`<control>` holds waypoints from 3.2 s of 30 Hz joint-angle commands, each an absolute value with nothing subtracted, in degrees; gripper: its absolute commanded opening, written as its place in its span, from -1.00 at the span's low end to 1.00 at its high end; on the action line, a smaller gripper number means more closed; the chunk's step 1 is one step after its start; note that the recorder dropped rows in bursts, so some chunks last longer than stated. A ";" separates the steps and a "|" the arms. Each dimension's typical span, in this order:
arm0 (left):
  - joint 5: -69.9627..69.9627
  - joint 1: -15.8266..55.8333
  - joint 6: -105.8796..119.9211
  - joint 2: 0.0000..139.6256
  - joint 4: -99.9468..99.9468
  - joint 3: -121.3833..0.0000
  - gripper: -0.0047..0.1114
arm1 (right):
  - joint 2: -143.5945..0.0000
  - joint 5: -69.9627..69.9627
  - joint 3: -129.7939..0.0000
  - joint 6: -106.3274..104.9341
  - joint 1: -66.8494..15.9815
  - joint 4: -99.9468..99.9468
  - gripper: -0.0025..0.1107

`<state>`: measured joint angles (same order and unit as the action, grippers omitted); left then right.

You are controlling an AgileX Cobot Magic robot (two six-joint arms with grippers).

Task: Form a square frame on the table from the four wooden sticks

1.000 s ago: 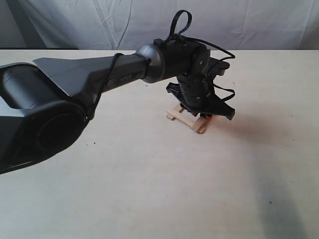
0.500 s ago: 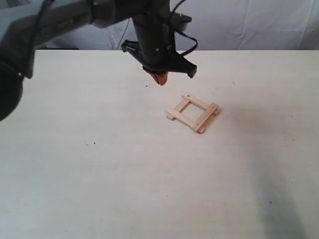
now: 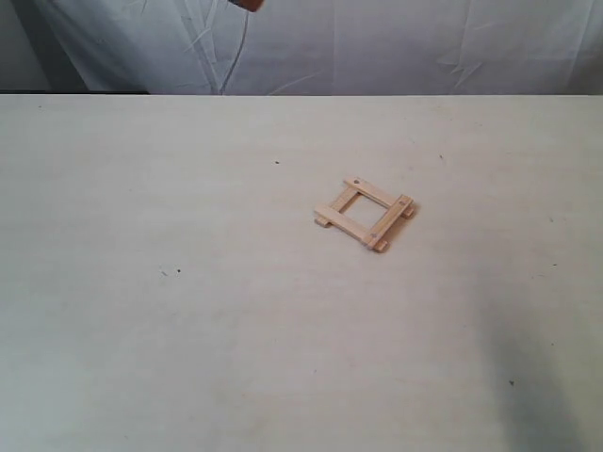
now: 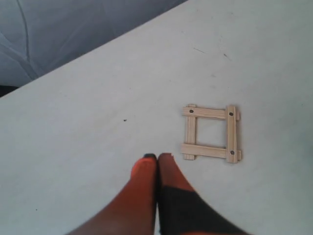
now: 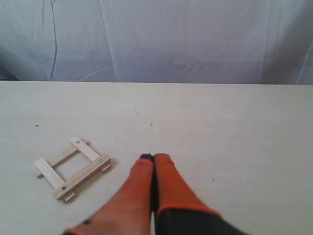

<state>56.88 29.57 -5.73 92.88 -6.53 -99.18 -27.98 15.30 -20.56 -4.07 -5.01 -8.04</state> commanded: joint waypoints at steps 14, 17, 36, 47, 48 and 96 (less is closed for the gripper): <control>39.28 29.83 -8.76 49.87 -7.58 -52.73 -0.92 | -24.89 16.56 -20.30 -4.45 -4.67 -8.20 -0.97; 39.46 29.83 -8.76 49.35 -7.58 -52.73 -0.92 | -24.89 16.56 -20.30 -4.45 -4.67 -8.20 -0.97; 39.46 29.83 -8.76 49.36 -9.55 -52.73 -0.92 | -11.58 16.06 -10.50 -4.33 -4.45 -6.76 -0.97; 39.46 29.83 -8.76 49.36 -9.99 -52.73 -0.92 | 0.00 16.18 -0.54 -1.31 0.66 -6.57 -0.97; 39.46 29.83 -8.76 49.36 -9.99 -52.73 -0.92 | 0.00 16.18 0.00 -1.31 0.66 -6.57 -0.97; 17.25 6.66 -8.89 7.11 -7.55 -9.47 -0.92 | 0.00 17.47 0.00 -1.31 0.66 -8.28 -0.97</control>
<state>22.31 7.38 -8.76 11.33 -7.49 -14.60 -0.41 17.82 -0.13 -1.36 0.29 -8.26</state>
